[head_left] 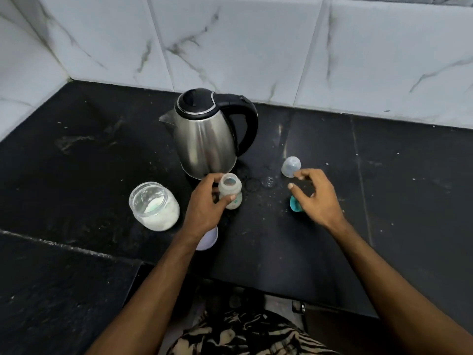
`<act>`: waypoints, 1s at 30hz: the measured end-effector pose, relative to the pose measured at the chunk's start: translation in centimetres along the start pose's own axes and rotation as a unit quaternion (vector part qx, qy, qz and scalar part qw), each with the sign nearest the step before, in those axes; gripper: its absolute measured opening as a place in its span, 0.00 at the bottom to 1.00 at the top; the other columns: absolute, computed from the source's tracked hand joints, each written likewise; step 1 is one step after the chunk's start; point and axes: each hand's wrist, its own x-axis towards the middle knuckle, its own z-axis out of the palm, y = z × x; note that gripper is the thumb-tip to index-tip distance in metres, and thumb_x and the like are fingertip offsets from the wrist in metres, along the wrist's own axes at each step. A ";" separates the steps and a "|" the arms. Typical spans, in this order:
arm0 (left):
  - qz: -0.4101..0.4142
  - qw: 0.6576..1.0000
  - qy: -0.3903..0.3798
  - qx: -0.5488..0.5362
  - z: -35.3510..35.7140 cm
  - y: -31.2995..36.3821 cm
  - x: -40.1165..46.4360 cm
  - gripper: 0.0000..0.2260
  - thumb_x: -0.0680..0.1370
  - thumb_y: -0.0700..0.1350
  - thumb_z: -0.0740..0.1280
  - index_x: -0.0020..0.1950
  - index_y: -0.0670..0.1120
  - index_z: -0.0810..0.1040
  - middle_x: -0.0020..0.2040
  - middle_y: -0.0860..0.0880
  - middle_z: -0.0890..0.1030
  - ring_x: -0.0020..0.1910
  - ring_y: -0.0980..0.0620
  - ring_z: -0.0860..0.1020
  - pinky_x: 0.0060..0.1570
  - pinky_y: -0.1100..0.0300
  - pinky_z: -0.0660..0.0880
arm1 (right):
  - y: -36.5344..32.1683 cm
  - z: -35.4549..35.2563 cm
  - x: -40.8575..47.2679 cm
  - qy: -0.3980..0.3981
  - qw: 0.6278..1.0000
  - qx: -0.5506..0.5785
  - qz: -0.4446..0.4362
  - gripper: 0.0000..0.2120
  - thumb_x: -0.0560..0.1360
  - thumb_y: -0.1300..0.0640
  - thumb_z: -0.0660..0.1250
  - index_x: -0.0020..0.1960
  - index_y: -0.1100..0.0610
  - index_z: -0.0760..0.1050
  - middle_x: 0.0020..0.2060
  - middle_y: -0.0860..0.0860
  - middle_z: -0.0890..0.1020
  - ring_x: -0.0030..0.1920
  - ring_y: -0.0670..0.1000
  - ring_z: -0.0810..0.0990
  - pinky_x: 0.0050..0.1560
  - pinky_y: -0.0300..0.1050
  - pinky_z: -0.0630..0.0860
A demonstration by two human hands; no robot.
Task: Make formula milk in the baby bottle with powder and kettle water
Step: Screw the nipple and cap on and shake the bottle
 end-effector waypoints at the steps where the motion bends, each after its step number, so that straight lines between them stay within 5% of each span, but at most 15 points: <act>1: 0.000 1.000 -0.001 0.001 0.0 0.0 0.0 0.19 0.72 0.39 0.76 0.61 0.45 0.76 0.57 0.52 0.82 0.54 0.58 0.80 0.52 0.70 0.76 | 0.5 -0.2 -0.7 -0.028 0.999 -0.020 0.009 0.16 0.73 0.57 0.73 0.60 0.55 0.76 0.56 0.47 0.76 0.57 0.47 0.76 0.59 0.42 0.72; 6: -0.001 1.000 -0.008 0.006 -0.1 0.0 0.0 0.19 0.73 0.39 0.76 0.61 0.46 0.76 0.58 0.52 0.81 0.54 0.59 0.80 0.51 0.73 0.74 | 1.8 -0.4 -2.9 -0.147 0.982 -0.121 0.011 0.29 0.70 0.60 0.72 0.69 0.52 0.69 0.64 0.48 0.71 0.63 0.52 0.69 0.64 0.45 0.65; 11: -0.001 1.000 -0.011 0.012 -0.1 0.1 0.0 0.19 0.73 0.39 0.75 0.63 0.45 0.75 0.59 0.52 0.81 0.55 0.57 0.79 0.50 0.76 0.73 | 1.4 -0.1 -3.2 -0.114 0.985 -0.126 -0.010 0.26 0.73 0.60 0.73 0.69 0.53 0.69 0.62 0.49 0.73 0.60 0.50 0.74 0.63 0.49 0.71; 18: -0.003 1.000 -0.017 0.004 0.2 0.1 -0.1 0.19 0.73 0.39 0.75 0.63 0.45 0.75 0.59 0.52 0.80 0.53 0.62 0.78 0.50 0.77 0.72 | -3.3 0.0 -1.3 -0.094 0.995 0.007 -0.016 0.29 0.69 0.56 0.79 0.60 0.41 0.64 0.54 0.42 0.77 0.54 0.40 0.78 0.53 0.32 0.74; 21: 0.001 1.000 0.000 -0.004 -0.5 -0.1 -0.1 0.19 0.73 0.39 0.75 0.62 0.45 0.76 0.59 0.51 0.81 0.55 0.58 0.79 0.53 0.71 0.75 | -7.0 1.1 0.3 -0.121 0.990 0.018 -0.072 0.26 0.68 0.57 0.80 0.58 0.47 0.68 0.50 0.39 0.76 0.51 0.34 0.76 0.48 0.26 0.73; 24: 0.001 1.000 -0.009 -0.003 -0.1 0.0 -0.1 0.20 0.73 0.41 0.76 0.63 0.45 0.75 0.59 0.50 0.81 0.57 0.55 0.80 0.56 0.62 0.78 | -9.6 1.2 1.8 -0.164 0.976 -0.029 -0.144 0.24 0.69 0.56 0.79 0.61 0.53 0.74 0.52 0.45 0.79 0.50 0.43 0.77 0.49 0.35 0.74; 30: -0.011 1.000 -0.009 -0.003 -0.1 0.1 0.0 0.22 0.72 0.45 0.77 0.64 0.48 0.74 0.60 0.53 0.80 0.56 0.57 0.79 0.56 0.61 0.78 | -13.4 1.6 5.3 -0.262 0.929 -0.125 -0.228 0.24 0.71 0.52 0.76 0.65 0.54 0.76 0.53 0.50 0.78 0.51 0.44 0.73 0.51 0.37 0.69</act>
